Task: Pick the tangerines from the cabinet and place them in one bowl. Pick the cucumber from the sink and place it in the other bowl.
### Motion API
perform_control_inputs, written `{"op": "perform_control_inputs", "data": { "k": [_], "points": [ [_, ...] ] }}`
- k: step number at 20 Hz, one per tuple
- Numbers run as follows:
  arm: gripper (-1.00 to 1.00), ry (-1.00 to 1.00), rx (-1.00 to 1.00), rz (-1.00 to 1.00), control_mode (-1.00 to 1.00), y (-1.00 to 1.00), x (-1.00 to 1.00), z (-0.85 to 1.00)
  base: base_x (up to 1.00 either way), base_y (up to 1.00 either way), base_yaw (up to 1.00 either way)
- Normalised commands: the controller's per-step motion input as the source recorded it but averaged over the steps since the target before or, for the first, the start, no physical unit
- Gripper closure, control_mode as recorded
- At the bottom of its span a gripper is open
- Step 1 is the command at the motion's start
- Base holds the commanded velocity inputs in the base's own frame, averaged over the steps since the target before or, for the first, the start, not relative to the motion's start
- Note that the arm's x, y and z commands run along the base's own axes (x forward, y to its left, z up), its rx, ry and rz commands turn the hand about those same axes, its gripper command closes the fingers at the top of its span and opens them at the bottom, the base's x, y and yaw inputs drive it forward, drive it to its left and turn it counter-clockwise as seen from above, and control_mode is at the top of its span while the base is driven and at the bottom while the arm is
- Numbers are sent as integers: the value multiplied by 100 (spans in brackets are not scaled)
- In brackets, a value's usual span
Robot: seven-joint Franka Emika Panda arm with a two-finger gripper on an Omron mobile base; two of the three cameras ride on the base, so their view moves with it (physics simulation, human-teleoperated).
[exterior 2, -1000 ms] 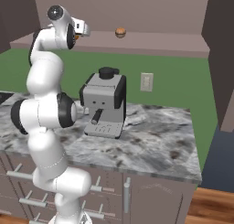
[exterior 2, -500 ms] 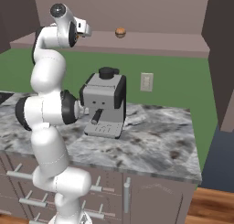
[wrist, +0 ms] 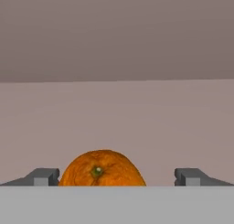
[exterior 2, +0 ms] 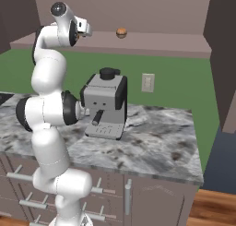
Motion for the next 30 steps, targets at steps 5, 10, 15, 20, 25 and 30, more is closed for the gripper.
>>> {"op": "perform_control_inputs", "data": {
  "k": [5,10,15,20,25,30],
  "points": [
    [100,0,0,0,-100,0,0,0,0,0,0],
    [100,0,0,0,-100,0,0,0,0,0,0],
    [100,0,0,0,-100,0,0,0,0,0,0],
    [100,0,0,0,-100,0,-6,0,0,0,0],
    [100,0,0,0,-100,0,-8,1,0,0,0],
    [100,-4,0,0,-100,0,-13,0,0,0,0]
  ]
}}
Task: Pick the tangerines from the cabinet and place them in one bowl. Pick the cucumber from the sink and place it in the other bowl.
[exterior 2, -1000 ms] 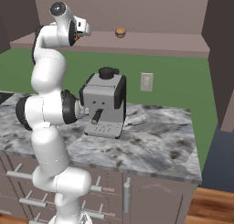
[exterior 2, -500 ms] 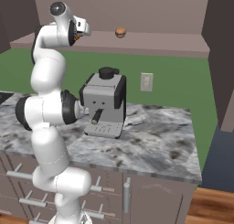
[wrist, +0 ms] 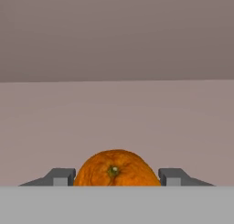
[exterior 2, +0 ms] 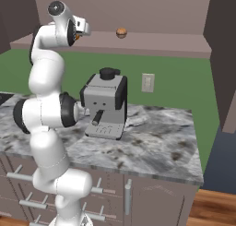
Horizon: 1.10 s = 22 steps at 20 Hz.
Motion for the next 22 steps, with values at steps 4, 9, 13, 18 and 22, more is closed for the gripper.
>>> {"op": "perform_control_inputs", "data": {
  "k": [4,9,13,18,22],
  "points": [
    [100,-10,0,0,-100,0,-40,0,0,0,0],
    [100,-9,0,0,-100,0,-51,0,0,0,0],
    [100,-7,0,0,-100,0,-62,3,0,0,0],
    [100,0,0,0,-100,0,-65,5,0,0,0],
    [100,1,0,0,-100,0,-58,19,0,0,0]
  ]
}}
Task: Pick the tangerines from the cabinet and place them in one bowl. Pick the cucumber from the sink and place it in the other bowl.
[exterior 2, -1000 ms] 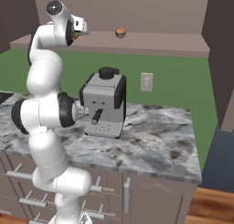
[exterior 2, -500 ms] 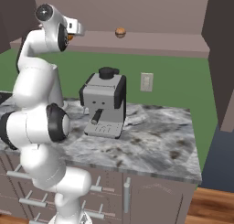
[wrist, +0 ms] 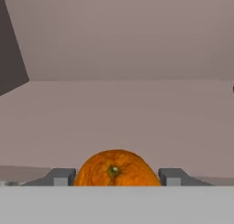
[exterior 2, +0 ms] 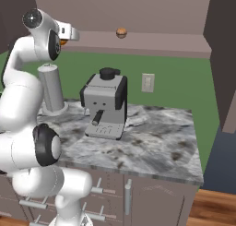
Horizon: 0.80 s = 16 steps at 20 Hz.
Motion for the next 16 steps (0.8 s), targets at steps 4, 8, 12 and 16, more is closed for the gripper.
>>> {"op": "perform_control_inputs", "data": {
  "k": [4,8,12,16],
  "points": [
    [100,8,0,0,-100,-1,-51,20,0,0,0],
    [100,13,0,0,-100,-9,-63,12,0,0,0],
    [100,13,0,0,-100,-9,-71,0,0,0,0],
    [100,10,0,0,-100,-8,-67,0,0,0,0]
  ]
}}
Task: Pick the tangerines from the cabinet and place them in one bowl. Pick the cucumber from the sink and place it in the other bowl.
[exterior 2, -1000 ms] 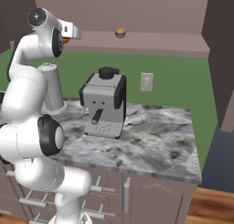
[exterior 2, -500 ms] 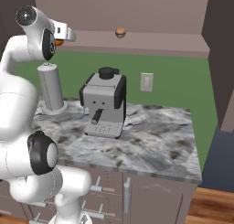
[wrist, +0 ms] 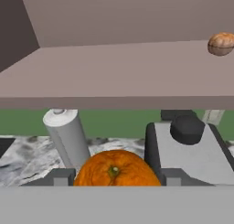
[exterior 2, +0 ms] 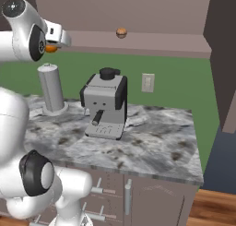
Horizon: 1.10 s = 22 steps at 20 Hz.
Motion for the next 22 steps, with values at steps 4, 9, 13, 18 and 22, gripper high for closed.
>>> {"op": "perform_control_inputs", "data": {
  "k": [4,9,13,18,22],
  "points": [
    [100,0,0,0,-100,-1,-67,-3,0,0,0],
    [100,0,0,0,-100,-19,-72,-40,0,0,0],
    [100,0,0,0,-100,-28,-66,-33,0,0,0],
    [100,6,0,0,-100,-31,-37,-19,0,0,0],
    [100,16,-2,-1,-100,-36,0,-37,0,0,0]
  ]
}}
